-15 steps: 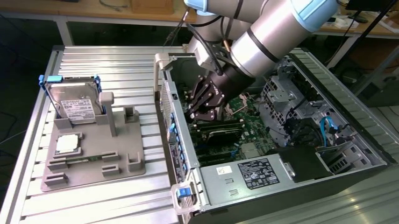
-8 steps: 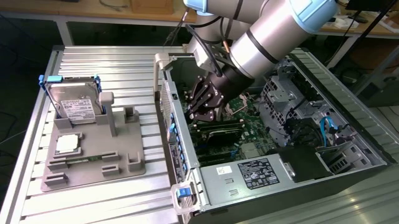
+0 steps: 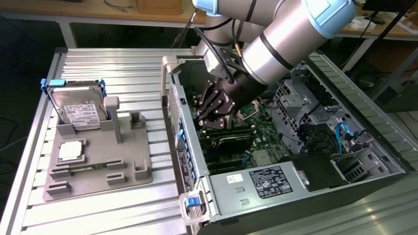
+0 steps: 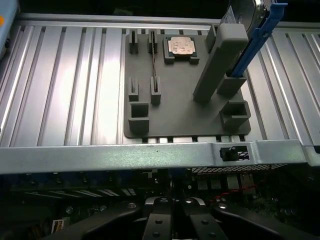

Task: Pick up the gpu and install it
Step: 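Press down on the gpu until it lock into place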

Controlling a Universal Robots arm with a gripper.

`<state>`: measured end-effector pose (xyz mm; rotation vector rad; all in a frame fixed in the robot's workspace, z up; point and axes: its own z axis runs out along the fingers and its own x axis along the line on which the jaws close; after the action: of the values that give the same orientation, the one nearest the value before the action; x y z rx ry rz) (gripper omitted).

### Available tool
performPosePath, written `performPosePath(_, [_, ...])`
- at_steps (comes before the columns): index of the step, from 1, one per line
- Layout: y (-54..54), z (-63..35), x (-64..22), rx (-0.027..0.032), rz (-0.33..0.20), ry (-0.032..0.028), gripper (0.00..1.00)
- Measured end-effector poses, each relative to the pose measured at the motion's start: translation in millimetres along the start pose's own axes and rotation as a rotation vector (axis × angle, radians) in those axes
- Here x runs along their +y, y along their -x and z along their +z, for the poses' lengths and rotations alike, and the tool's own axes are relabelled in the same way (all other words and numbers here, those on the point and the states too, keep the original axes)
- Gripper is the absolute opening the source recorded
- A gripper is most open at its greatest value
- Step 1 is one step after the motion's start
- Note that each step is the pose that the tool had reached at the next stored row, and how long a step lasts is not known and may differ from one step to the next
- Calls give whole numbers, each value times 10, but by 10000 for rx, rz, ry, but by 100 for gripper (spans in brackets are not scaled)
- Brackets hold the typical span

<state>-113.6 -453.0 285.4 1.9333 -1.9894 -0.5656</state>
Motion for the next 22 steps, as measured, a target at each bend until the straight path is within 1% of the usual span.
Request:
performPosePath(2, [0, 0, -1, -1, -1, 2, 11])
performPosePath(5, [5, -14, -24, 11, 9, 53, 11])
performPosePath(8, [38, -24, -35, 131, 76, 64, 11])
performPosePath(9, [40, -28, -41, 139, 79, 68, 11])
performPosePath(13, [42, -48, -67, 140, 83, 107, 11])
performPosePath(14, [41, -51, -65, 123, 75, 109, 11])
performPosePath(18, [27, -68, -57, -19, -5, 116, 11])
performPosePath(20, [2, -68, -53, -98, -49, 121, 11])
performPosePath(22, [-34, -63, -42, -164, -85, 122, 11])
